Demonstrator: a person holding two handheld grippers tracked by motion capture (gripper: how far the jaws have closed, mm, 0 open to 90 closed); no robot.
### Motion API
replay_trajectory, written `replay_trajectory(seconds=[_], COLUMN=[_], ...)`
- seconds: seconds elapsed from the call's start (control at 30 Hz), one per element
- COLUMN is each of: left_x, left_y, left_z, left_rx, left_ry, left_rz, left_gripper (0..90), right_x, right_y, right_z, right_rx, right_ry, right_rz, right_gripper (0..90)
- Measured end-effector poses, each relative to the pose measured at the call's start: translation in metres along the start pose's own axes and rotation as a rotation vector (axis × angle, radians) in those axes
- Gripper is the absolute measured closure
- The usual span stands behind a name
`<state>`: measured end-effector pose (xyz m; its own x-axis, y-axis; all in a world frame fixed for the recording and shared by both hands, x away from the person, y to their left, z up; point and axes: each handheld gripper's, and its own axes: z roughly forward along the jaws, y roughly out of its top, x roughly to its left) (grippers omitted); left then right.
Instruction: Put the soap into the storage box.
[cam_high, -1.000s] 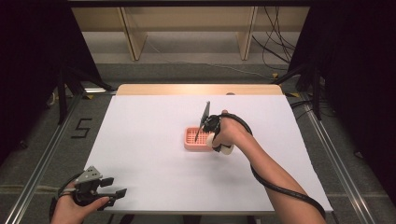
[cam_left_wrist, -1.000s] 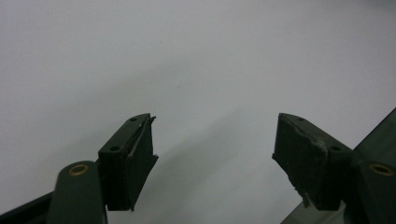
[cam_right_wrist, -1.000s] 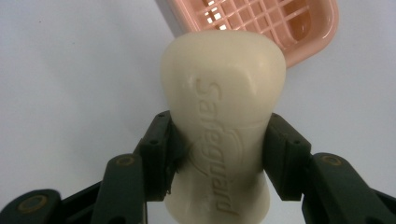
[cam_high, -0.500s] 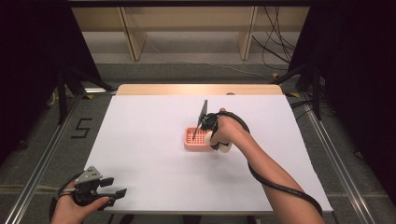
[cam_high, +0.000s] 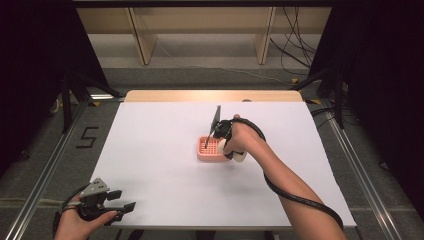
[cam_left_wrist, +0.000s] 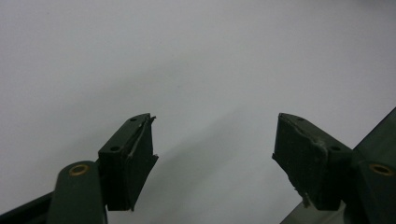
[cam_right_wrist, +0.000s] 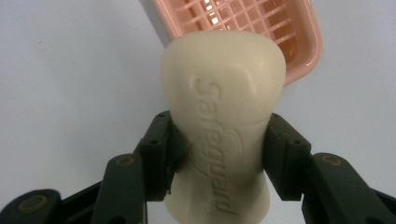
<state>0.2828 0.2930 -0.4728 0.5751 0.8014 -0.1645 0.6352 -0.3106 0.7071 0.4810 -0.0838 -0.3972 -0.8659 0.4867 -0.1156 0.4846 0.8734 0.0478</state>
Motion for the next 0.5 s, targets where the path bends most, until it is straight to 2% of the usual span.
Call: replay_trajectory(seconds=[0.2,0.37,0.5], left_x=[0.0001,0.0001,0.0003], left_y=[0.0,-0.0001,-0.0001], left_z=[0.0003,0.0,-0.0001], left_rx=[0.0,-0.003,0.002], left_ry=[0.0,-0.009,-0.009], left_rz=[-0.003,-0.004,-0.002], left_gripper=[27.8,27.8,27.8], right_x=[-0.0003,-0.0015,-0.0017], right_y=[0.0013,0.0039,0.0046], right_z=[-0.0009,0.0001,0.0015], right_rx=[-0.005,-0.005,-0.013], right_ry=[0.0,-0.005,0.006], right_rz=[0.006,-0.01,-0.009], right_gripper=[50.5,50.5,50.5])
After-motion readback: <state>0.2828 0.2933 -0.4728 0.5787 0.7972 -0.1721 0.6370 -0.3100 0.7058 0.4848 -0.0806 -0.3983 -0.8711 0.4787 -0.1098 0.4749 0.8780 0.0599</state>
